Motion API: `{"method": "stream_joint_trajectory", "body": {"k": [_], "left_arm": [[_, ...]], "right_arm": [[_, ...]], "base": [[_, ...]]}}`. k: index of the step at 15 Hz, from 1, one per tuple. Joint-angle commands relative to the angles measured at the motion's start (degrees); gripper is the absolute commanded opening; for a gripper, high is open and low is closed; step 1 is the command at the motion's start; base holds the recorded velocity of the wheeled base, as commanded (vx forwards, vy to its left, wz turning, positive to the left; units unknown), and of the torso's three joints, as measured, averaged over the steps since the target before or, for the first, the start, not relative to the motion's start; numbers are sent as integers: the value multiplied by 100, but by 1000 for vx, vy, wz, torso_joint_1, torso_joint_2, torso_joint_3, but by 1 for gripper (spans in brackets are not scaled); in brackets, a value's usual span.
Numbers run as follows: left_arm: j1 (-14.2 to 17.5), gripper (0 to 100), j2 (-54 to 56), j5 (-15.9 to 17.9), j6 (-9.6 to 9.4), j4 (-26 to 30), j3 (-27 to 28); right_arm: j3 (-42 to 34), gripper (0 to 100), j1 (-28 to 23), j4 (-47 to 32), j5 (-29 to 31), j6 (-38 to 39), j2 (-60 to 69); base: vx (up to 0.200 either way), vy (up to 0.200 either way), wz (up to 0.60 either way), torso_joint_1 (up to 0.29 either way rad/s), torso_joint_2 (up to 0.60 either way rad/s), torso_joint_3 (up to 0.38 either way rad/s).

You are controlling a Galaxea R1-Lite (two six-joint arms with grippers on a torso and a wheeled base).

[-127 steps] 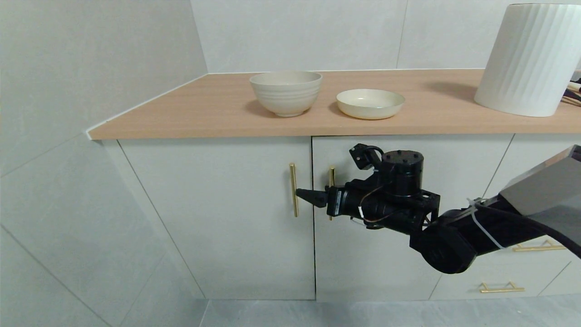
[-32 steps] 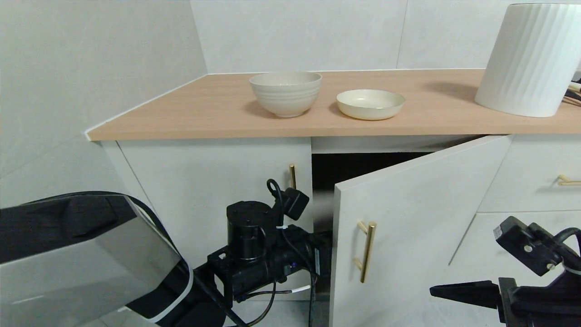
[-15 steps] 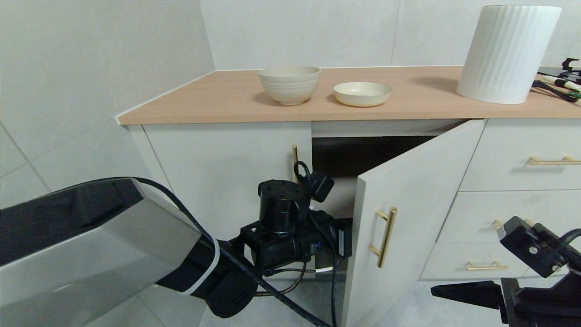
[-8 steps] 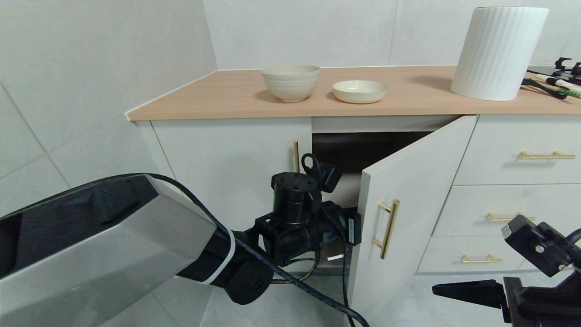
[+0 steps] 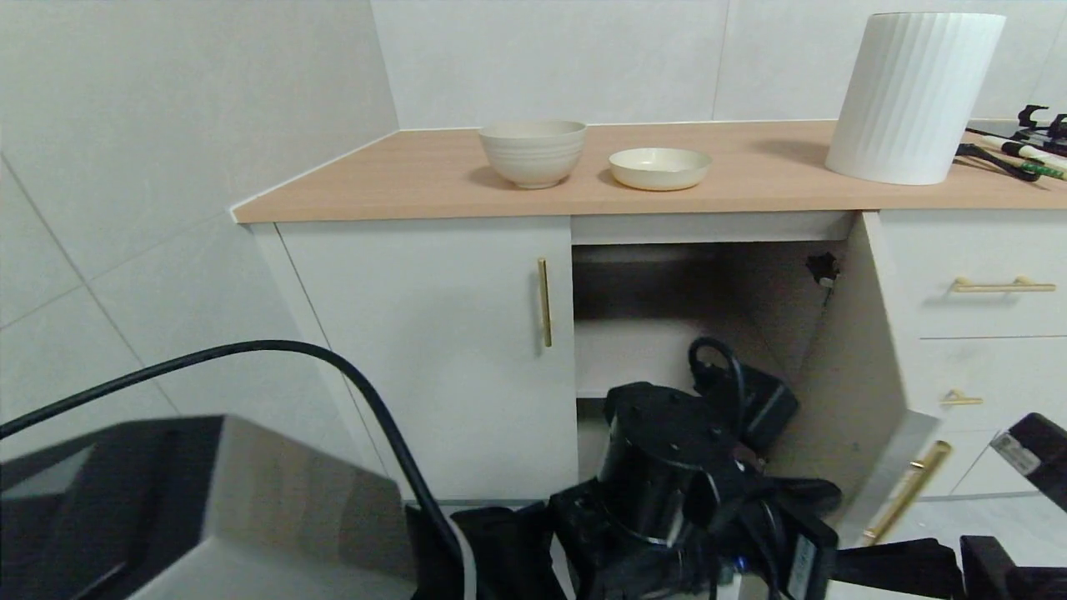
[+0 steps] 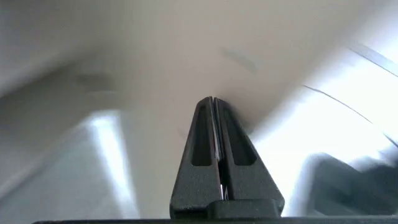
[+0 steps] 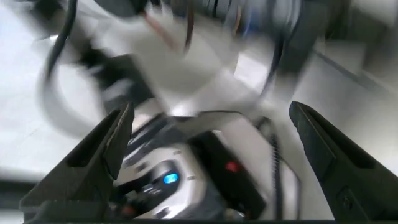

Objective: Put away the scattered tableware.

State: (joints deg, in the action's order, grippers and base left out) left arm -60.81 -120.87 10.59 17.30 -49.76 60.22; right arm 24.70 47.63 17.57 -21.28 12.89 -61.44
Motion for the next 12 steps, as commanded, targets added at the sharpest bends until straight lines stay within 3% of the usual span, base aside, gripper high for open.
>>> {"method": "stream_joint_trajectory", "body": {"k": [1,4,8,9,10,11,12], "left_arm": [[-160,0,573,57,-25,28,-415],[350,0,679,22,-34,-34,-652],[1185,0,1452,22,-42,10,-1373],[1589,0,1909,22,-157,37,-1777],[1783,0,2111,13,-262,72,-1962],[2240,0,2630,13,-464,265,-2348],[2539,0,2999,13,-543,529,-2515]], "right_arm": [[-18,100,115,1,-69,-14,405],[35,100,80,1,19,-102,326],[395,100,-201,10,977,-76,-290],[545,100,-245,19,1461,-76,-580],[624,100,-254,28,1671,-76,-694],[888,100,-263,10,2199,-102,-949],[1116,100,-263,1,2506,-120,-1124]], "base": [[0,0,0,0,0,0],[0,0,0,0,0,0],[0,0,0,0,0,0],[0,0,0,0,0,0],[0,0,0,0,0,0],[0,0,0,0,0,0],[0,0,0,0,0,0]]}}
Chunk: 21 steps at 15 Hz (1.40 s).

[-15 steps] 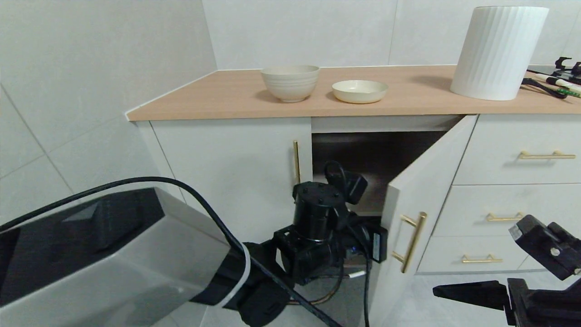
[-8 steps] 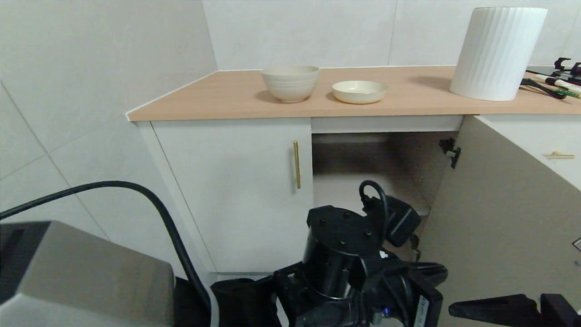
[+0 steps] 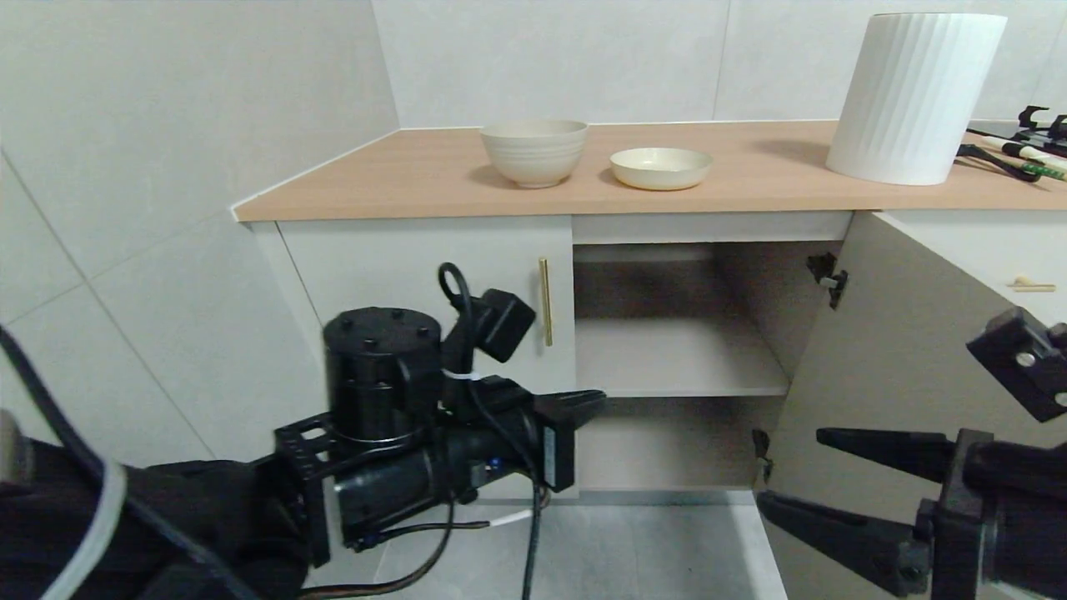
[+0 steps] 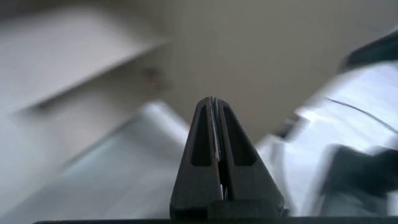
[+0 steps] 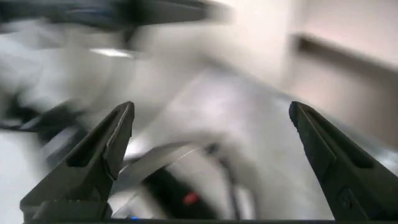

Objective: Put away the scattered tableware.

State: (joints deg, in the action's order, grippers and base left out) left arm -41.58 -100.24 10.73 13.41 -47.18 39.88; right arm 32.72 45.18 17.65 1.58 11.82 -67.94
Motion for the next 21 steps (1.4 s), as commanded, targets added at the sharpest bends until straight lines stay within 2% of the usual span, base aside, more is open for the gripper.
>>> {"method": "stream_joint_trajectory", "body": {"k": [1,3,5,6,9,10,14,21], "left_arm": [[889,0,1297,-1,-198,648,-542],[1328,0,2035,-1,-207,1536,-516],[1548,0,2395,-1,-216,1976,-410],[1794,0,2685,8,-207,2371,-235],[2102,0,3046,43,-172,3153,108],[2110,100,3072,43,-172,3188,126],[2084,100,3046,246,-163,3153,231],[2093,100,3125,210,-172,3074,284]], "right_arm": [[595,100,-35,-7,307,-14,-615],[1210,100,-141,-280,334,-14,-905],[1738,100,-238,-684,307,-14,-1081],[2300,100,-290,-965,307,-5,-1345],[2880,100,-484,-1264,325,22,-1907],[2854,100,-545,-1255,307,74,-1960],[2801,100,-633,-1291,360,356,-1802],[2828,100,-633,-1475,360,373,-1740]], "base": [[0,0,0,0,0,0],[0,0,0,0,0,0],[0,0,0,0,0,0],[0,0,0,0,0,0],[0,0,0,0,0,0],[0,0,0,0,0,0],[0,0,0,0,0,0],[0,0,0,0,0,0]]}}
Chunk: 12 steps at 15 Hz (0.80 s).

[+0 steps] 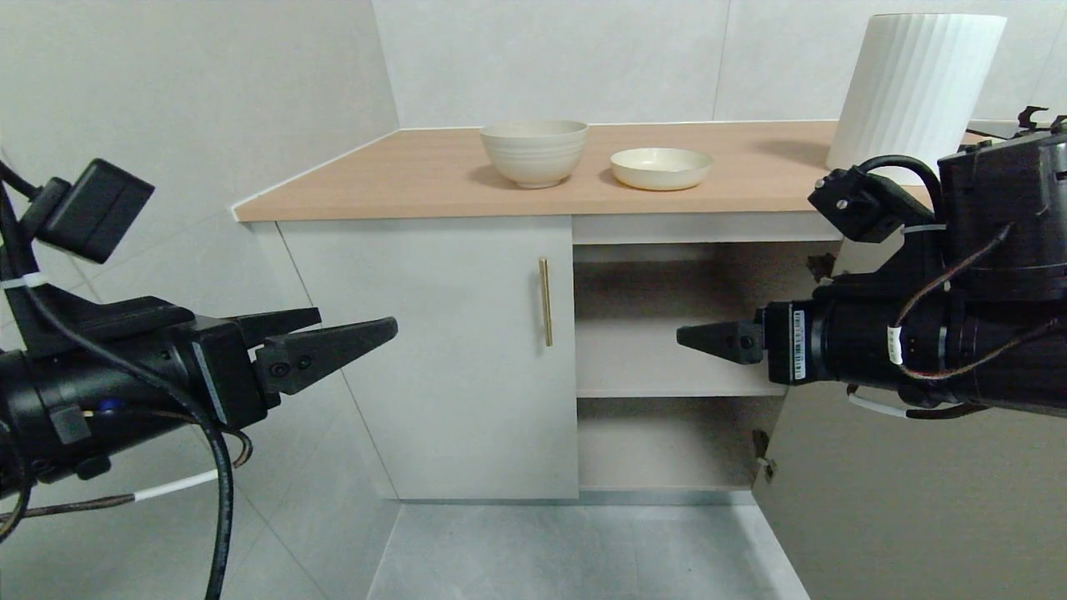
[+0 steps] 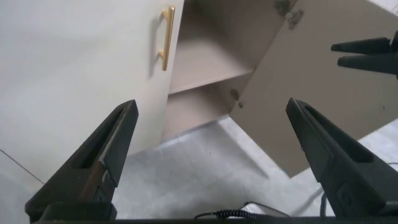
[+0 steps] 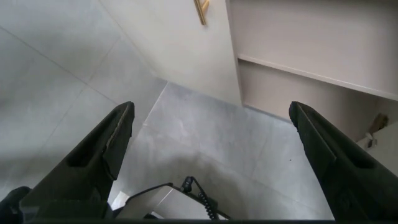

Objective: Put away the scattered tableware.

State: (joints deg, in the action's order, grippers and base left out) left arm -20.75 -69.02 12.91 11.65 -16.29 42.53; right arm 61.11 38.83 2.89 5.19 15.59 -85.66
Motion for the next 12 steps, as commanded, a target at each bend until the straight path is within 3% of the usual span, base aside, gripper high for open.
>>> {"method": "stream_joint_trajectory", "body": {"k": [1,12], "left_arm": [[1,100,3,1,-5,47,27],[27,100,-23,-8,-5,126,106]], "right_arm": [[-20,100,2,1,-1,-4,59],[-91,100,46,1,-53,93,182]], "base": [[0,0,0,0,0,0],[200,0,0,3,-2,6]]}}
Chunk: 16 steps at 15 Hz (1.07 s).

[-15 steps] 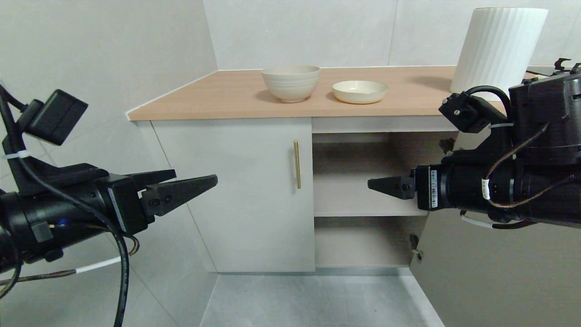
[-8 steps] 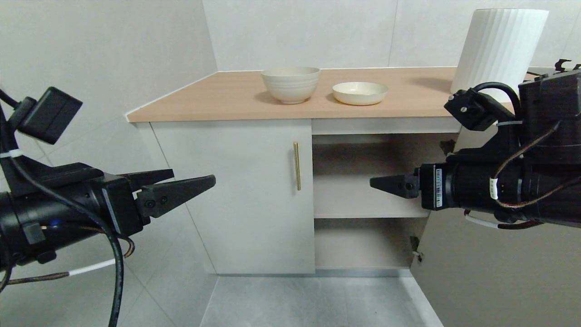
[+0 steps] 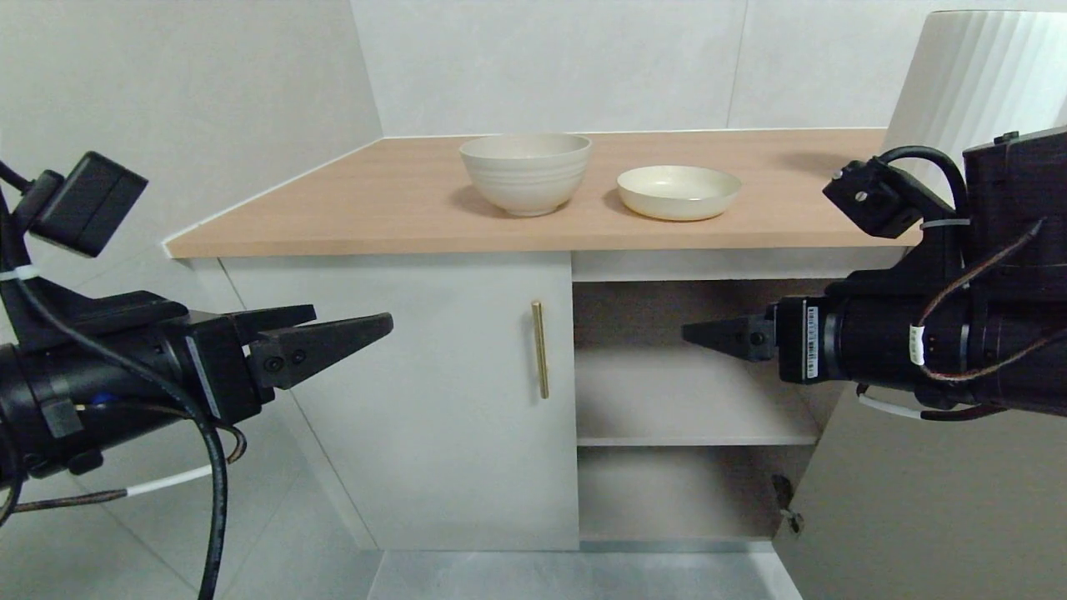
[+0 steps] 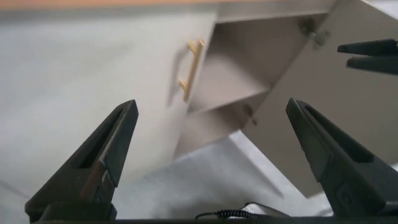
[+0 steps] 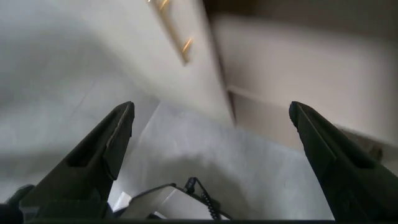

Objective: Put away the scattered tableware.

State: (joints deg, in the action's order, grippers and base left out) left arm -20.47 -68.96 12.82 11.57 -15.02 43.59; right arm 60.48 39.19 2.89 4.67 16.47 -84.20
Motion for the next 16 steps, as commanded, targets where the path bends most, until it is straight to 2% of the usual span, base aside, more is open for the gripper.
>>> {"method": "stream_joint_trajectory", "body": {"k": [1,3,12,16], "left_arm": [[8,100,-30,1,12,-10,0],[-1,100,-3,1,12,-10,0],[-1,100,-56,18,12,-19,0],[-1,100,-82,27,12,-10,0]], "right_arm": [[-142,100,9,45,-71,5,106],[-185,100,9,45,-238,5,211],[-221,100,-8,45,-203,-39,273],[-247,100,-26,45,-194,-39,264]], "base": [[200,0,0,2,12,7],[0,0,0,0,0,0],[0,0,0,0,0,0],[0,0,0,66,-212,-223]]}}
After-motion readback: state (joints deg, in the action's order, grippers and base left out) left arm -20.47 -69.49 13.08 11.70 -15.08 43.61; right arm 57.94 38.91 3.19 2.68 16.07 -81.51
